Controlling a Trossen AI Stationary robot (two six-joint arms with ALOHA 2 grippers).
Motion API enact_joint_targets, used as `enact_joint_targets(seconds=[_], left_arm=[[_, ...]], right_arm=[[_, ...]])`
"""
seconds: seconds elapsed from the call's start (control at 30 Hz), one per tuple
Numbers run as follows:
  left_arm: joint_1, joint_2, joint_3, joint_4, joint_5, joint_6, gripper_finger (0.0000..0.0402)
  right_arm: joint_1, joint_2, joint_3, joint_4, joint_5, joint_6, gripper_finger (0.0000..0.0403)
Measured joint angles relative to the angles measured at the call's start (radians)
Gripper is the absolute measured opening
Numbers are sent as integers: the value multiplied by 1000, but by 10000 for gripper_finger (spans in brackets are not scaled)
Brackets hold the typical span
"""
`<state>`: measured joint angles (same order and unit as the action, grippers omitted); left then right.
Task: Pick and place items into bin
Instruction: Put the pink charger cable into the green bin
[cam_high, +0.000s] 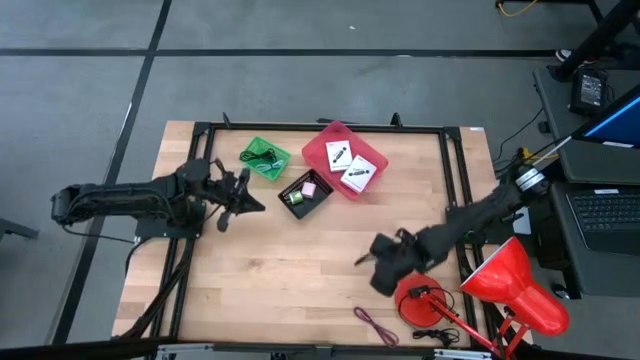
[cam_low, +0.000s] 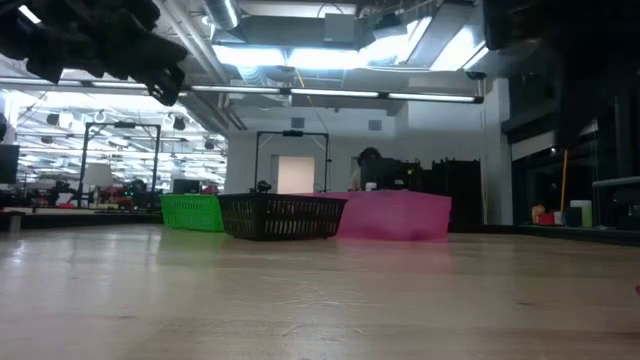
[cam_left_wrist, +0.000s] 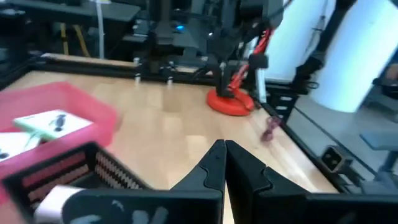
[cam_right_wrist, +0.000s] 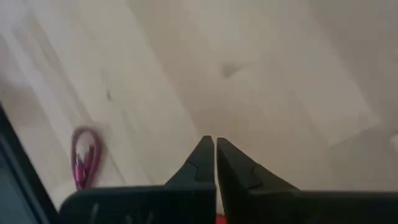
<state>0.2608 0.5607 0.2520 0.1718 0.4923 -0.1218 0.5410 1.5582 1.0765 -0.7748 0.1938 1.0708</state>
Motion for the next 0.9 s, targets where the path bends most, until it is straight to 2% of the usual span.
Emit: enact_joint_targets(seconds=[0.13,0.3,0.47,0.57,0.77,0.9], left_arm=[[-60,2,0,25,-3,-23,3],[-128,2,0,58,-3,14,5],[-151,4,0,82,-4,29,2],[-159,4,0,93,-4,28,2],[-164,4,0,94,-4,29,5],[-164,4,0,94,-4,-11,2]], right_arm=[[62,92,101,-23,0,7,0],[116,208,306,-165,9,42,0],[163,346,497,-332,0,120,0],[197,419,594,-373,-17,159,0],[260,497,742,-386,-13,236,0],[301,539,787,-418,-10,289,0]])
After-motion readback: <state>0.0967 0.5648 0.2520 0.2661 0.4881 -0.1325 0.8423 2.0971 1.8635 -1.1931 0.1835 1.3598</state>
